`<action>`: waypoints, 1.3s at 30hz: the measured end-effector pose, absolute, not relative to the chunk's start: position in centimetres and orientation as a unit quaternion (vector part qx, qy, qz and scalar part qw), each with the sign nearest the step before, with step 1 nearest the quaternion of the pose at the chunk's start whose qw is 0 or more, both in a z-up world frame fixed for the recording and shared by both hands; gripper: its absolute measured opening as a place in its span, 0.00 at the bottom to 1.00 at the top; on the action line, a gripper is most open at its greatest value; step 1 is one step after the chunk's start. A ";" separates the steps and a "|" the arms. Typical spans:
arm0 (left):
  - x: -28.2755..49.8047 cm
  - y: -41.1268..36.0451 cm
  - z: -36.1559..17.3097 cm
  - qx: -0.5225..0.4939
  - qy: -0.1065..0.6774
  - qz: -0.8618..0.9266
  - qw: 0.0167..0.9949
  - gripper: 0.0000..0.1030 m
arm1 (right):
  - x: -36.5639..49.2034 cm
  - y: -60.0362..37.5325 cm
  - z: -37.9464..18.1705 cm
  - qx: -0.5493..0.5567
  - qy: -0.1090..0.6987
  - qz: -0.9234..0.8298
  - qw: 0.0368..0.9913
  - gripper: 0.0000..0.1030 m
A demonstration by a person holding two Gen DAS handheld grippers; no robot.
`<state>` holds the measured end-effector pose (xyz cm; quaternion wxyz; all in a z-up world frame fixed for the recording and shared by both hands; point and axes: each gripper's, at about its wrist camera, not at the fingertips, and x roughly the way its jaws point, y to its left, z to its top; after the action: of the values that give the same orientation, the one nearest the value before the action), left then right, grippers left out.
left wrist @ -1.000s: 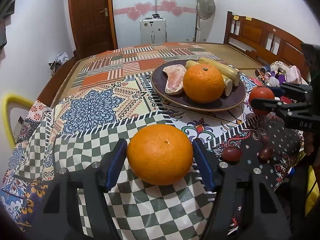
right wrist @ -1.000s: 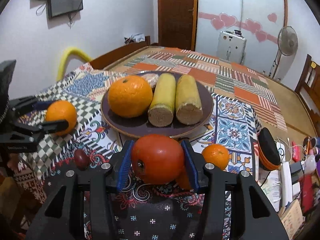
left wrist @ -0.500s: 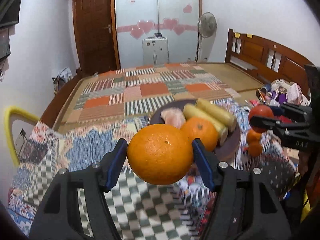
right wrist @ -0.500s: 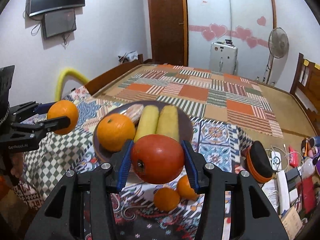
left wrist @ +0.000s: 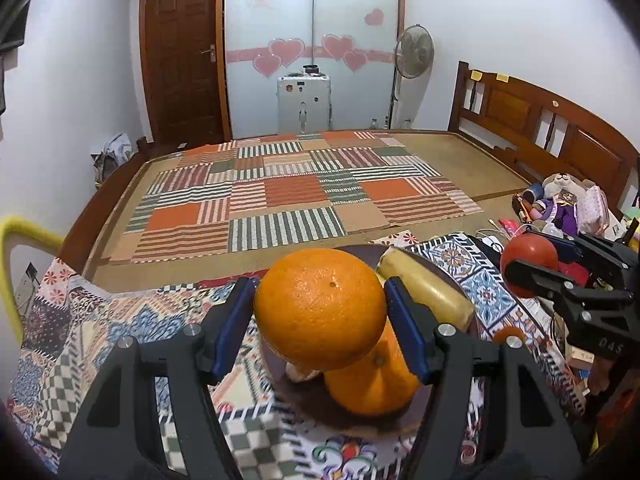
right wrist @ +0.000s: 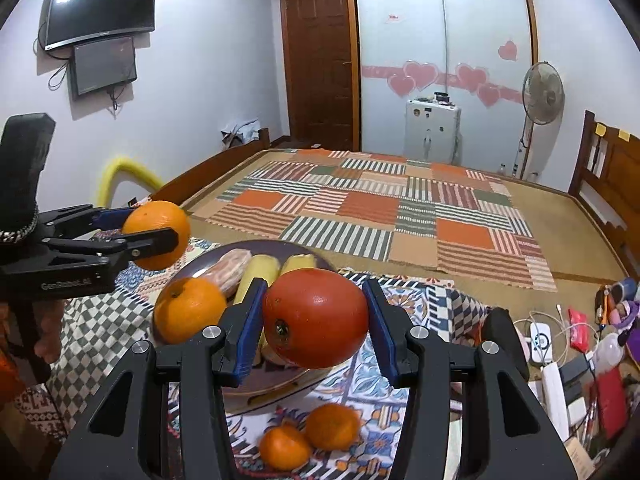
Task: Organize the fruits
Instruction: 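Carry the orange with the left tool while the right tool carries the tomato to the plate, then lower the orange onto the plate with the left tool while the right tool sets the tomato there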
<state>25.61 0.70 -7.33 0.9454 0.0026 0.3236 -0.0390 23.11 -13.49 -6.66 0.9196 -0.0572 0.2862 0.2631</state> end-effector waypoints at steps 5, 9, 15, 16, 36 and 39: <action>27.8 -0.5 -8.0 0.002 0.335 -0.044 0.941 0.64 | 23.8 -13.7 -6.8 -0.056 0.286 0.261 0.920 0.44; 29.3 -1.6 -9.1 0.013 0.351 -0.047 0.935 0.64 | 24.2 -13.9 -7.0 -0.055 0.287 0.261 0.920 0.44; 30.1 -2.1 -10.2 0.018 0.360 -0.041 0.932 0.64 | 24.4 -14.2 -7.2 -0.051 0.289 0.262 0.919 0.44; 30.1 -2.1 -10.4 0.017 0.361 -0.041 0.931 0.64 | 24.3 -14.3 -7.2 -0.052 0.289 0.261 0.920 0.44; 27.4 -0.5 -8.7 0.024 0.318 -0.074 0.945 0.67 | 24.7 -12.0 -7.3 -0.073 0.298 0.277 0.911 0.44; 26.7 0.2 -8.5 0.026 0.309 -0.069 0.948 0.68 | 24.8 -10.8 -7.4 -0.084 0.301 0.283 0.907 0.44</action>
<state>26.69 0.19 -8.46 0.9482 0.0262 0.3090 -0.0691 24.80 -10.76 -7.39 0.9068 -0.0843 0.3009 0.2829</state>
